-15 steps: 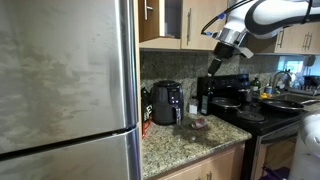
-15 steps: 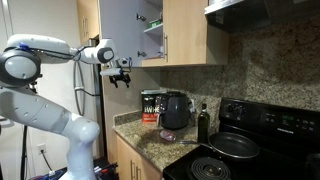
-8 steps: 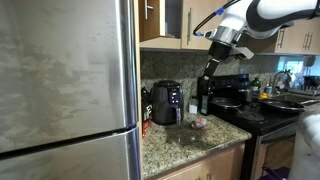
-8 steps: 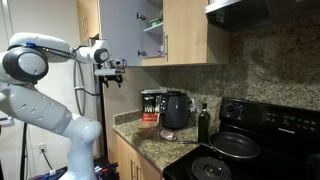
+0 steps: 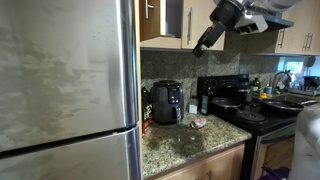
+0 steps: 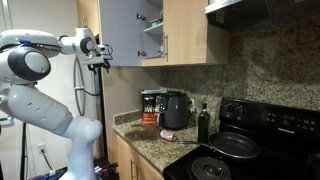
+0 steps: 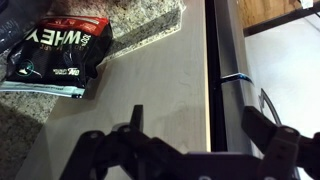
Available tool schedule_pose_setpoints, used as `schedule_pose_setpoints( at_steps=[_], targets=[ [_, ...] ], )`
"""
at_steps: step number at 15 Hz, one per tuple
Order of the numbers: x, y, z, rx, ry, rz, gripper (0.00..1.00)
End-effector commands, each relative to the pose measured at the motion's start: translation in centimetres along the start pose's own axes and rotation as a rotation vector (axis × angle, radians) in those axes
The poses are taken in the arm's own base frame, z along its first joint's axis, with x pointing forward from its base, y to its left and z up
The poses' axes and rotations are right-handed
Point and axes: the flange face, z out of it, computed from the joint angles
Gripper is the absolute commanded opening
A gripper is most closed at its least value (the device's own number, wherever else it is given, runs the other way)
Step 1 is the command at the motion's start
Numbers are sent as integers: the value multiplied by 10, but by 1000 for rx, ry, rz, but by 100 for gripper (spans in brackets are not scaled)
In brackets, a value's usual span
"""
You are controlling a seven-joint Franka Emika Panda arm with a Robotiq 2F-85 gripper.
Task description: Close the left door on the first cabinet from the left
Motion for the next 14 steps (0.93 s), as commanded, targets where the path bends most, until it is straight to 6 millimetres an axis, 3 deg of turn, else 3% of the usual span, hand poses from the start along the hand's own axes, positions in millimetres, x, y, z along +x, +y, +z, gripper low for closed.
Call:
schedule_pose_setpoints(
  at_steps=[1,4,6,7,11,14],
  targets=[
    [18,3,17,-48,45,9,100],
    [61,-2,-2,-58,246,98,100],
    [76,-3,-14,-89,361,160,100],
    [58,-5,-8,-66,296,117,100],
    [66,-6,-6,-73,322,132,100],
    [84,-2,-11,-42,490,210,100]
  ],
)
